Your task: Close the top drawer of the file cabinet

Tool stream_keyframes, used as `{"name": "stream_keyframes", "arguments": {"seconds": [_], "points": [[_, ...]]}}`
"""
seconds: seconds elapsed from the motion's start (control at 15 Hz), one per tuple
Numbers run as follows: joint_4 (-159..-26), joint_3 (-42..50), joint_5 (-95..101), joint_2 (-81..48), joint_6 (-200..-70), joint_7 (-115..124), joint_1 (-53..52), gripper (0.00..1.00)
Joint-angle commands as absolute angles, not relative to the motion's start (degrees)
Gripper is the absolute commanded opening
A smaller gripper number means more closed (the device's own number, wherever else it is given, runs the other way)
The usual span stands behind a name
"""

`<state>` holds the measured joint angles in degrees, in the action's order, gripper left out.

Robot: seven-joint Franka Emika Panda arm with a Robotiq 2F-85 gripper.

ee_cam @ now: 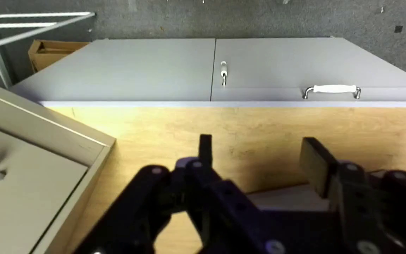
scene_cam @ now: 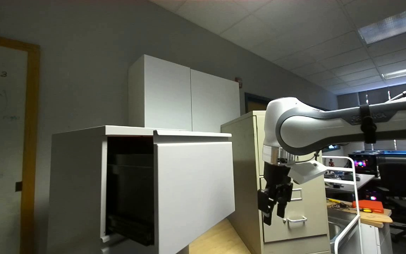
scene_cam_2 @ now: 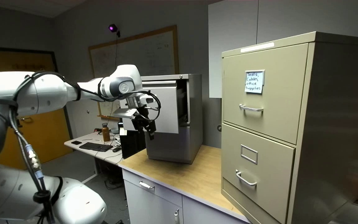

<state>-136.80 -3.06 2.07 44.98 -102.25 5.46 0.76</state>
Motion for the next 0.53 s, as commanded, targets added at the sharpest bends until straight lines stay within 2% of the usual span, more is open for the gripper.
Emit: {"name": "stream_keyframes", "arguments": {"seconds": [0.0, 0.33, 0.47], "points": [[-132.3, -5.8, 1.9, 42.2, -105.9, 6.0, -1.1, 0.4], [-127.8, -8.6, 2.4, 39.9, -111.8, 5.5, -3.4, 0.02], [-125.5, -9.0, 2.3, 38.8, -113.5, 5.0, -4.1, 0.0]]}}
